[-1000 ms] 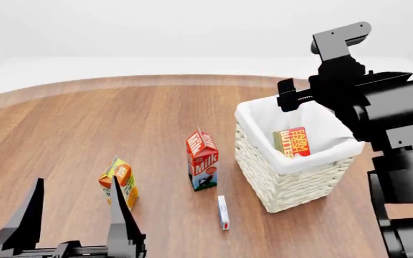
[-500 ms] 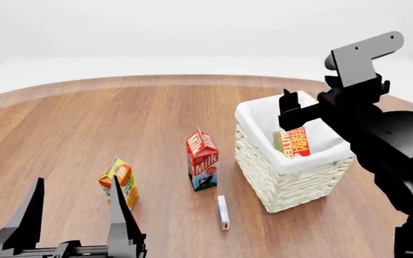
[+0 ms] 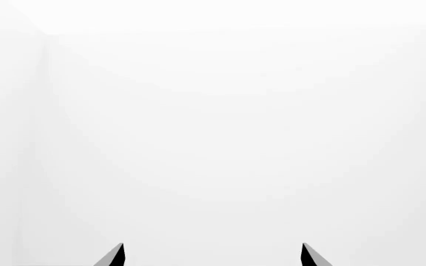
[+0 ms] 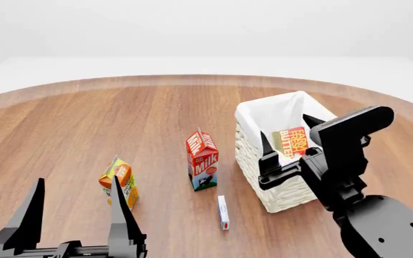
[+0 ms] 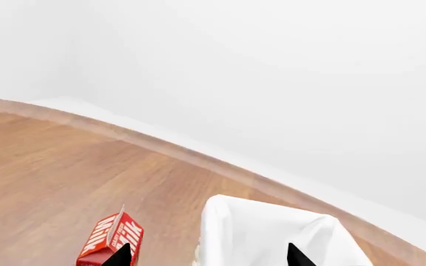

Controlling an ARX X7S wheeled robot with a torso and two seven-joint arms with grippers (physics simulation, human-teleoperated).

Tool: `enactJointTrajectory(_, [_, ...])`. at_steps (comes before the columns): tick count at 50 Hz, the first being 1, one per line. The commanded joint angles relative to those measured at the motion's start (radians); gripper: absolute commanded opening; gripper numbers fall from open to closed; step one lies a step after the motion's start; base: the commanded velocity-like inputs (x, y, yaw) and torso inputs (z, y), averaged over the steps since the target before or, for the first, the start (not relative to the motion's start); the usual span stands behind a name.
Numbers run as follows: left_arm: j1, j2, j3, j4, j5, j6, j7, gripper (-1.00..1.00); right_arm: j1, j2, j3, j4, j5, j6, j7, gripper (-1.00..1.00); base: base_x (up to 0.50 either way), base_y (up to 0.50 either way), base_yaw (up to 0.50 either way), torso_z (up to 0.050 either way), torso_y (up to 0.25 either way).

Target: Pick up the cream cheese box and the butter, and put them in the basket.

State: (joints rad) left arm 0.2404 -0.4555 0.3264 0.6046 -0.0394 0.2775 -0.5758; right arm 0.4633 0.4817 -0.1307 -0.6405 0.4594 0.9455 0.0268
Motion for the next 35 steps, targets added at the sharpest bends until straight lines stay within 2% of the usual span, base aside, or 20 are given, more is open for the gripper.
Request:
enactJointTrajectory(1, [0.005, -0.002, 0.0, 0.002, 0.0, 0.002, -0.003, 1.0, -0.178, -0.04, 0.032, -0.043, -0.014, -0.177, 0.008, 1.0, 0.0, 0.0, 0.0, 0.0, 0.0])
enactJointTrajectory(14, [0.0, -0.002, 0.002, -0.004, -0.004, 0.003, -0.004, 1.0, -0.328, -0.101, 0.03, -0.043, -0.082, -0.368, 0.051, 1.0, 0.0, 0.0, 0.0, 0.0, 0.0])
enactJointTrajectory(22, [-0.005, -0.002, 0.003, -0.01, -0.008, 0.005, -0.004, 1.0, -0.392, -0.144, -0.028, 0.004, -0.178, -0.484, 0.093, 1.0, 0.0, 0.0, 0.0, 0.0, 0.0])
enactJointTrajectory(35, [0.007, -0.002, 0.006, -0.018, 0.002, 0.026, -0.009, 1.0, -0.399, -0.176, -0.124, 0.096, -0.224, -0.546, 0.077, 1.0, 0.0, 0.0, 0.0, 0.0, 0.0])
